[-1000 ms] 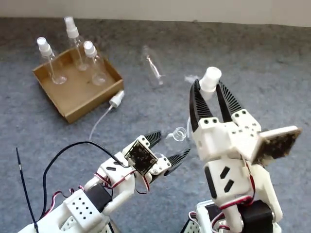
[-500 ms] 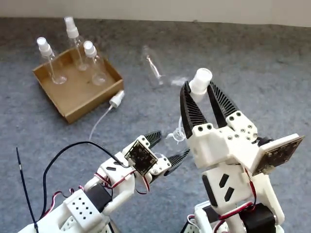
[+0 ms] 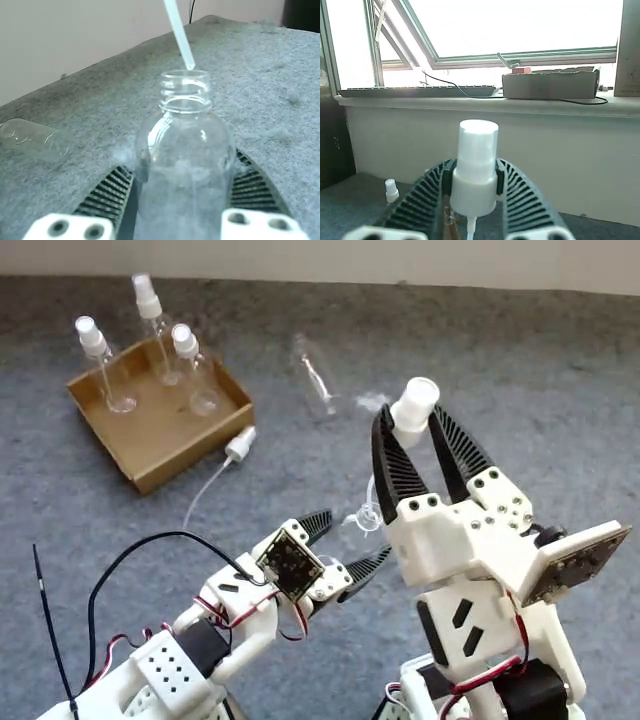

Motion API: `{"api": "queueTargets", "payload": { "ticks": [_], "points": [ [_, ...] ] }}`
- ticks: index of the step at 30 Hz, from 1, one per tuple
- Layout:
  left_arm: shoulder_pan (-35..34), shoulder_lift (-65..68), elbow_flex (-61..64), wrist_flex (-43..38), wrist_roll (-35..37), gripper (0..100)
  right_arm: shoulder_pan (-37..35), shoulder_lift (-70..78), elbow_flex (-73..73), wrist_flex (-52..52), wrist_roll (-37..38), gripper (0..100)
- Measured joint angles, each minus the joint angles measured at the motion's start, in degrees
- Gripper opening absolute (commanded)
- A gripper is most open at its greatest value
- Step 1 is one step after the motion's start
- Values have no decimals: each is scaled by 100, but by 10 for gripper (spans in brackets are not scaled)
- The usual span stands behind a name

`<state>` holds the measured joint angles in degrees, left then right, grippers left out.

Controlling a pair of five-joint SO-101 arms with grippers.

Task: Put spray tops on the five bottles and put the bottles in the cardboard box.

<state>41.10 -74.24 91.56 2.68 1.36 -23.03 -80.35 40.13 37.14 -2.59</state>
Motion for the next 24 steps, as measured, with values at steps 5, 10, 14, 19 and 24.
{"api": "queueTargets", "payload": {
  "ticks": [5,10,14,19,24],
  "points": [
    [0,0,0,0,0,81,0,0,0,-35,0,7],
    [0,0,0,0,0,81,53,0,0,-44,0,7],
    [0,0,0,0,0,81,273,0,88,-44,0,7],
    [0,0,0,0,0,81,264,0,132,-44,0,7],
    [9,0,0,0,0,81,246,-9,220,-44,0,7]
  ]
}}
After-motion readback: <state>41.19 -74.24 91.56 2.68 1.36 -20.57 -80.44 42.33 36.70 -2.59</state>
